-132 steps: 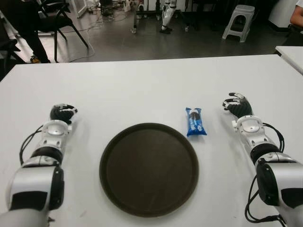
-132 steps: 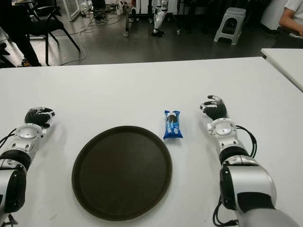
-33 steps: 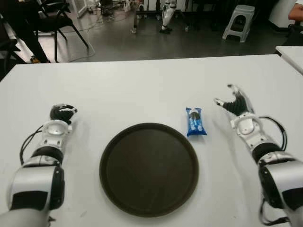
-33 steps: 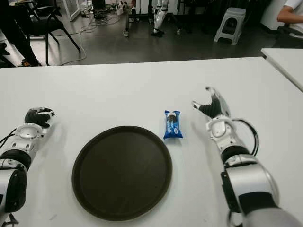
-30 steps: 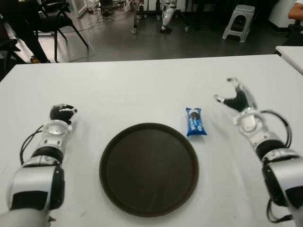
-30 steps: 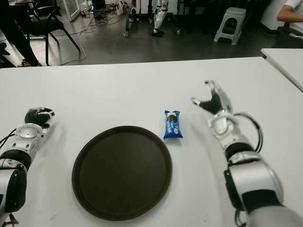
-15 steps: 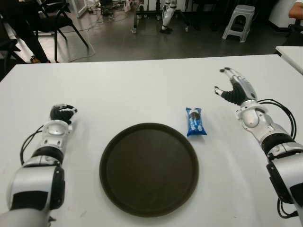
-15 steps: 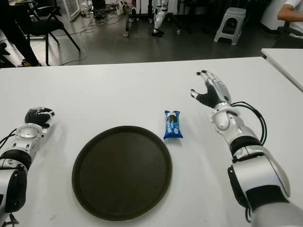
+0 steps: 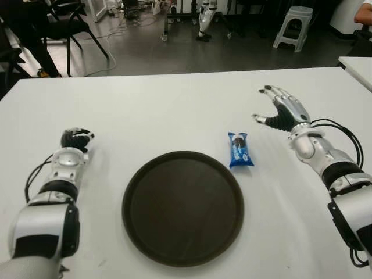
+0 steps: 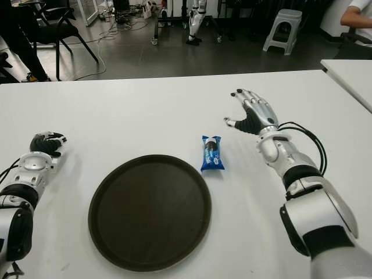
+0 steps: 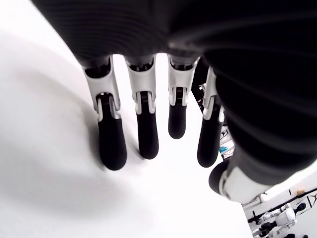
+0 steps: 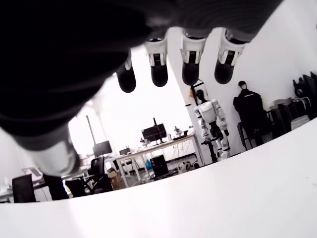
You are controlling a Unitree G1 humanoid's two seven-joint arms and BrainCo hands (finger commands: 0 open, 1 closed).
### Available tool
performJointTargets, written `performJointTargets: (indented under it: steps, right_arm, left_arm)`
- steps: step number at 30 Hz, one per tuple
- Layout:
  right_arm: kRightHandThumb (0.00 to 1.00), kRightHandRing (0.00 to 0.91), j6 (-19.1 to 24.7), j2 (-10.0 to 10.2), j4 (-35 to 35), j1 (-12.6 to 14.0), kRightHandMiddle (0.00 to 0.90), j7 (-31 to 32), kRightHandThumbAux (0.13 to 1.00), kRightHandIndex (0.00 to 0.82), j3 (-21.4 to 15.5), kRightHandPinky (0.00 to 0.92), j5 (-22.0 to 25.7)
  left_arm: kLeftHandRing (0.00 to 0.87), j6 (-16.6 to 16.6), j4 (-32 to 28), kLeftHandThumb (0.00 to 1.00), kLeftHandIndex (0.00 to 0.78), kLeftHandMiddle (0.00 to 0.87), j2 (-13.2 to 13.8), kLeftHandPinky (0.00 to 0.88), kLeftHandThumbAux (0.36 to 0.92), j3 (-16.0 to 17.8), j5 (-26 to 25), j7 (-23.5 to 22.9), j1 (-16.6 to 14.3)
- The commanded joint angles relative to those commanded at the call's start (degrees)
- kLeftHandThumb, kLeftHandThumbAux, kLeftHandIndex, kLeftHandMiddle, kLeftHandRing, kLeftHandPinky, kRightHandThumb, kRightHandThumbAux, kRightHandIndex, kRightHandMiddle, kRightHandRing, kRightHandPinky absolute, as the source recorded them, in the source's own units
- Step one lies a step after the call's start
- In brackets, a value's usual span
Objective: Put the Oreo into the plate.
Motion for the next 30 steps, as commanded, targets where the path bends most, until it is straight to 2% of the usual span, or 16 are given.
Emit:
performJointTargets:
  steps: [20,30]
  right_arm:
    - [0.344,0.000,0.0,0.4,-0.3,-0.3,0.000,-0.4,0.525,0.000,2.2,0.000,-0.5]
    - [0.317,0.000,-0.3,-0.1,-0.2,-0.8,0.000,-1.5,0.521,0.000,4.4,0.000,-2.2]
  left_arm:
    - [0.170,-0.4,0.0,0.681,0.405,0.181,0.0,0.134,0.718,-0.1,0.2,-0.2,0.1]
    - [0.191,-0.2,0.1,0.680,0.403,0.192,0.0,0.170,0.718,-0.4,0.4,0.2,0.1]
